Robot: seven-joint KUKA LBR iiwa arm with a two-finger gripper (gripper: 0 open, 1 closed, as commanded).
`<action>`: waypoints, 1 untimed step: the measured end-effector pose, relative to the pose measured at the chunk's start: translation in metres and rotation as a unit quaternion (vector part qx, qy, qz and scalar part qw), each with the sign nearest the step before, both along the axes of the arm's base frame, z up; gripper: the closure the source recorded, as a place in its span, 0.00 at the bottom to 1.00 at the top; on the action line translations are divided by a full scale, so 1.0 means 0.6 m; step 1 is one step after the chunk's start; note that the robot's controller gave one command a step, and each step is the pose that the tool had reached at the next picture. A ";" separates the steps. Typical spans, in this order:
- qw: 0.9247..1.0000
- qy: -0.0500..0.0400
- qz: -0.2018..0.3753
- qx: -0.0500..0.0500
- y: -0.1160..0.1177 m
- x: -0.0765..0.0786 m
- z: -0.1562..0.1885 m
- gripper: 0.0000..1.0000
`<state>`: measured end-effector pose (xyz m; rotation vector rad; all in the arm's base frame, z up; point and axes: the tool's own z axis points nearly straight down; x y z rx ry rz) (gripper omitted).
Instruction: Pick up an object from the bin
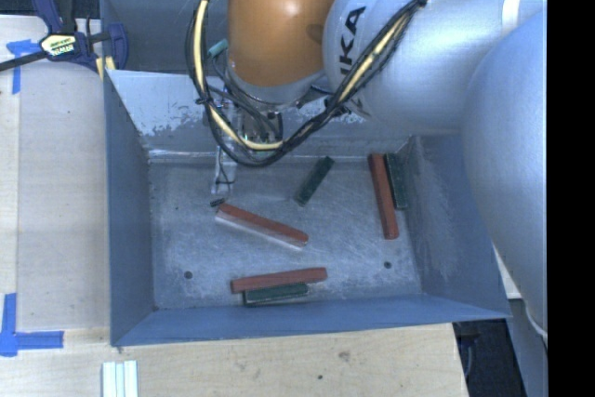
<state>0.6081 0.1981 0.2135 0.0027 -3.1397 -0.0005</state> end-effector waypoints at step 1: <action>1.000 -0.003 -0.001 0.001 -0.001 0.003 0.005 0.00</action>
Offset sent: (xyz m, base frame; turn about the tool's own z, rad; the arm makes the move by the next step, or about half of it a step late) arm 0.0117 -0.0543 -0.0744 -0.0690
